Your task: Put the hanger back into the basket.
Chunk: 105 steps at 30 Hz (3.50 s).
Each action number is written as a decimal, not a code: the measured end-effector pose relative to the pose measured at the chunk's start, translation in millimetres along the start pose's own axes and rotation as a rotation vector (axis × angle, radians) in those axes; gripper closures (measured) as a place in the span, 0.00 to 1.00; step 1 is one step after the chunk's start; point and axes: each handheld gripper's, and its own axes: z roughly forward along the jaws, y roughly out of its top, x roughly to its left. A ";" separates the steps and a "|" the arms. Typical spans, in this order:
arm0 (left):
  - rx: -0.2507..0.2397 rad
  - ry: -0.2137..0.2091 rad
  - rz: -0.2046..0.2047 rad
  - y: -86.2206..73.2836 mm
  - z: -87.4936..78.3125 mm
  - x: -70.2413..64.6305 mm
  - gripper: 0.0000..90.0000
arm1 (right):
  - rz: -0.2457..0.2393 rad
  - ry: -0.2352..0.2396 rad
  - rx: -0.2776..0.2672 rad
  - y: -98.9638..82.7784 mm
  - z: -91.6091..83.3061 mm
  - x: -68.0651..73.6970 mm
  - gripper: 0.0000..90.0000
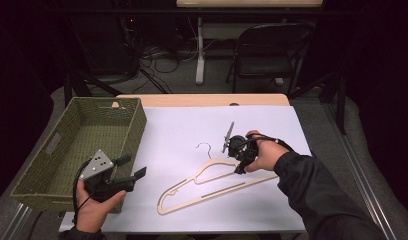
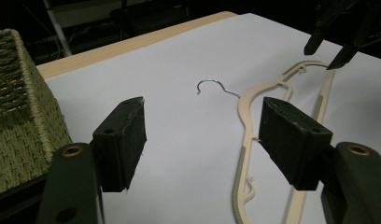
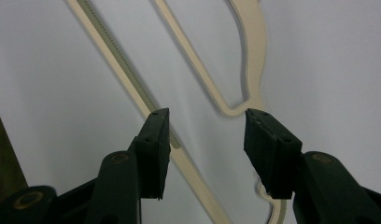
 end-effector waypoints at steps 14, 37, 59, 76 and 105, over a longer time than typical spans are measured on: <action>-0.002 -0.007 0.011 1.0 -1.0 -4.2 0.36 | -0.056 -0.013 -0.005 23.1 24.0 4.2 0.63; 0.006 0.000 0.016 -2.6 -5.1 -10.7 0.36 | -0.155 0.048 0.050 42.7 69.6 6.1 0.66; 0.004 0.006 0.015 -3.4 -7.1 -11.0 0.36 | -0.162 0.060 0.086 45.6 79.5 4.1 0.84; -0.004 0.013 0.013 -2.3 -8.6 -9.8 0.36 | -0.205 0.098 0.115 45.1 77.8 9.9 0.89; 0.046 -0.035 0.046 -2.1 4.2 -22.6 0.36 | -0.350 0.021 0.091 34.2 58.5 36.1 0.95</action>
